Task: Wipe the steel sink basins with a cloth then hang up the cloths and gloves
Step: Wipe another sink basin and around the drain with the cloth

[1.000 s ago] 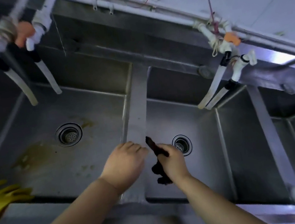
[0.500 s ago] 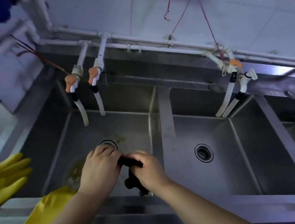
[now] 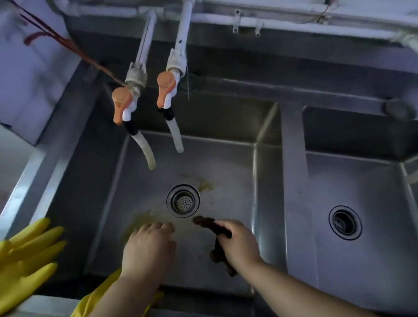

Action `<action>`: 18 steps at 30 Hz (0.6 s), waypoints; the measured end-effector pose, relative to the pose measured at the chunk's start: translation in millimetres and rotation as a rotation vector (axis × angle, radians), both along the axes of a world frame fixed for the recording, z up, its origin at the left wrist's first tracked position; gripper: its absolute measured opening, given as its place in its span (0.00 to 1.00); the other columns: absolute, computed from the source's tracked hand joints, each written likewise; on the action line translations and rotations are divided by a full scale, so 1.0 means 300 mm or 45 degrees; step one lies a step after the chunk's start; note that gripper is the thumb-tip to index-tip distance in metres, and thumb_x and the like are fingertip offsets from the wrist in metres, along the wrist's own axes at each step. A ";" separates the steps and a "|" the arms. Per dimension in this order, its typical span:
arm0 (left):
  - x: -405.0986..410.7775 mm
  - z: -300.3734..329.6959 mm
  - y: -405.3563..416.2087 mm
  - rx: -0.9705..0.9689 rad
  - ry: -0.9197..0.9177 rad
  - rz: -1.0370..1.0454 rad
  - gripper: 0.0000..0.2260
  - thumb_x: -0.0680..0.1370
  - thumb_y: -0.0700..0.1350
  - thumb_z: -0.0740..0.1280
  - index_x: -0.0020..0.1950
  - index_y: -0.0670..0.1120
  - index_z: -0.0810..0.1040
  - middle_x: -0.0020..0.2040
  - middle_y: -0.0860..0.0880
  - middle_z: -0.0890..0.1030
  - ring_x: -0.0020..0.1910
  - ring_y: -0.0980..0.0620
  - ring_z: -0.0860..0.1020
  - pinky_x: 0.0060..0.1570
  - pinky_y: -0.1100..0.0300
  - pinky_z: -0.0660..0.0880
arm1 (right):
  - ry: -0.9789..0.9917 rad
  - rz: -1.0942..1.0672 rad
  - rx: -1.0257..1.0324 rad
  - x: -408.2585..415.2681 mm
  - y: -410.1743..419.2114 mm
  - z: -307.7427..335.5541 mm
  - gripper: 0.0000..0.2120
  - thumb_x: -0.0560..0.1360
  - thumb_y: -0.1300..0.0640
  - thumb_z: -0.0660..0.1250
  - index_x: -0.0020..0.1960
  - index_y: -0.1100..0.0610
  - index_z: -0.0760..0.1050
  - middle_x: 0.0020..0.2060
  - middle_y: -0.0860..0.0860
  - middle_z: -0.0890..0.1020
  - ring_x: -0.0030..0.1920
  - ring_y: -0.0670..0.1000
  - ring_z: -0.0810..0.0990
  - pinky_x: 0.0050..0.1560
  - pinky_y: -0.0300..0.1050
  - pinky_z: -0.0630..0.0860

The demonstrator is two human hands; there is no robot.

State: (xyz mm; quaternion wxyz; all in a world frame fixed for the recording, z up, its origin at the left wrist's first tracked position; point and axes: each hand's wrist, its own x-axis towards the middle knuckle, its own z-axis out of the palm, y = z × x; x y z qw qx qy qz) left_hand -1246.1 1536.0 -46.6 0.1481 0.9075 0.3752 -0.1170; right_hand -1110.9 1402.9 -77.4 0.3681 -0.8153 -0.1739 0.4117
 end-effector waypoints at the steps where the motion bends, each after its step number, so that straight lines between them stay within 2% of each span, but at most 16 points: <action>1: 0.009 -0.021 0.022 -0.018 0.026 0.016 0.16 0.77 0.52 0.60 0.65 0.56 0.72 0.59 0.55 0.77 0.61 0.52 0.72 0.57 0.58 0.68 | -0.095 -0.013 -0.077 0.019 0.016 -0.028 0.18 0.78 0.61 0.58 0.62 0.45 0.76 0.52 0.50 0.81 0.47 0.49 0.82 0.43 0.41 0.77; 3: 0.022 -0.060 0.057 -0.054 0.056 0.036 0.15 0.77 0.51 0.60 0.63 0.56 0.73 0.58 0.55 0.77 0.60 0.51 0.73 0.55 0.58 0.70 | -0.323 -0.032 -0.240 0.055 0.040 -0.082 0.18 0.78 0.60 0.58 0.64 0.46 0.74 0.59 0.47 0.78 0.55 0.49 0.78 0.53 0.44 0.75; 5: 0.033 -0.094 0.086 -0.080 0.093 0.031 0.15 0.77 0.51 0.60 0.63 0.56 0.73 0.58 0.54 0.78 0.60 0.51 0.73 0.54 0.58 0.70 | -0.422 0.066 -0.389 0.076 0.055 -0.148 0.19 0.79 0.58 0.58 0.68 0.47 0.70 0.67 0.47 0.71 0.65 0.51 0.70 0.61 0.46 0.71; 8: 0.055 -0.146 0.119 -0.112 0.136 -0.011 0.16 0.77 0.51 0.60 0.64 0.55 0.72 0.59 0.54 0.77 0.60 0.50 0.73 0.55 0.58 0.70 | -0.272 0.390 -0.676 0.070 0.072 -0.255 0.26 0.80 0.53 0.57 0.76 0.49 0.56 0.77 0.52 0.52 0.75 0.57 0.53 0.72 0.51 0.57; 10: 0.068 -0.180 0.142 -0.134 0.170 -0.055 0.15 0.77 0.51 0.60 0.63 0.54 0.73 0.59 0.54 0.78 0.60 0.50 0.73 0.54 0.58 0.71 | -0.151 0.443 -0.744 0.050 0.071 -0.324 0.28 0.80 0.52 0.56 0.78 0.51 0.50 0.77 0.53 0.44 0.77 0.56 0.46 0.74 0.51 0.52; 12: 0.081 -0.218 0.167 -0.159 0.190 -0.092 0.15 0.76 0.50 0.60 0.63 0.53 0.73 0.59 0.53 0.77 0.60 0.50 0.73 0.53 0.57 0.71 | -0.134 0.462 -0.743 0.033 0.068 -0.388 0.28 0.81 0.54 0.54 0.78 0.53 0.48 0.77 0.54 0.42 0.77 0.55 0.43 0.75 0.49 0.49; 15: 0.098 -0.283 0.200 -0.209 0.258 -0.151 0.18 0.77 0.48 0.60 0.66 0.53 0.70 0.60 0.52 0.76 0.61 0.49 0.72 0.53 0.57 0.71 | -0.250 0.561 -0.770 0.024 0.060 -0.477 0.27 0.82 0.53 0.51 0.78 0.55 0.45 0.77 0.57 0.40 0.76 0.57 0.40 0.75 0.49 0.45; 18: 0.109 -0.359 0.229 -0.233 0.390 -0.240 0.18 0.77 0.45 0.59 0.67 0.51 0.69 0.59 0.50 0.75 0.61 0.48 0.72 0.52 0.55 0.72 | -0.384 0.625 -0.789 0.051 0.075 -0.554 0.29 0.82 0.48 0.47 0.77 0.52 0.37 0.76 0.56 0.35 0.75 0.57 0.34 0.74 0.52 0.39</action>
